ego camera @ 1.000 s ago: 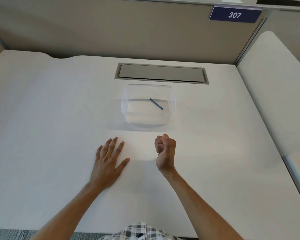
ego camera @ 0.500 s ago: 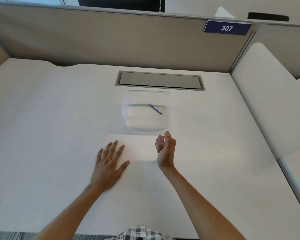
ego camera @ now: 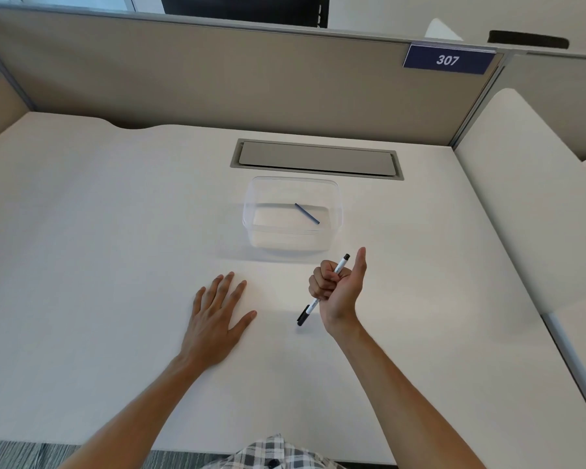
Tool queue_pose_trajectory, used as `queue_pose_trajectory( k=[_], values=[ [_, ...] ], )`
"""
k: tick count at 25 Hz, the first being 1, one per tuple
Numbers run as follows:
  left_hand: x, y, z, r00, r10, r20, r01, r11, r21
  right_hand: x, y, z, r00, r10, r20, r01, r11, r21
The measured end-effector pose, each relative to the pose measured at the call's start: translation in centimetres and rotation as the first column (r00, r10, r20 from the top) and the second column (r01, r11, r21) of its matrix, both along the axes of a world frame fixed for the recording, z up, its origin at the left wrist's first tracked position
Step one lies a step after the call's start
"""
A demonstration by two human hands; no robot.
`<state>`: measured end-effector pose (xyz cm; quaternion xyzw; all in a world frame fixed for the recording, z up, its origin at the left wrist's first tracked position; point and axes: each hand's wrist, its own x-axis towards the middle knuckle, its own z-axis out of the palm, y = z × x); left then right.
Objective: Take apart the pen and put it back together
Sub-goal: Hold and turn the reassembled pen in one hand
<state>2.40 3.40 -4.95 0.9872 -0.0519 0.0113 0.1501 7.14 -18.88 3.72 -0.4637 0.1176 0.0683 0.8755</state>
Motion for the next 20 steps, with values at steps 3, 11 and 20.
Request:
queue_pose_trajectory(
  k=[3, 11, 20],
  values=[
    [0.0, 0.0, -0.1, 1.0, 0.002, 0.003, -0.002, 1.0, -0.003, -0.2, -0.4, 0.3, 0.999, 0.012, -0.049, -0.009, 0.997, 0.071],
    [0.0, 0.1, -0.3, 1.0, 0.001, 0.004, -0.001, 1.0, 0.011, -0.4, -0.9, 0.8, 0.999, -0.003, -0.044, 0.006, 0.997, 0.08],
    [0.0, 0.1, -0.3, 1.0, -0.003, 0.017, 0.003, 1.0, 0.0, -1.4, -1.6, -0.8, 0.996, -0.022, 0.087, 0.06, 0.883, -0.466]
  ],
)
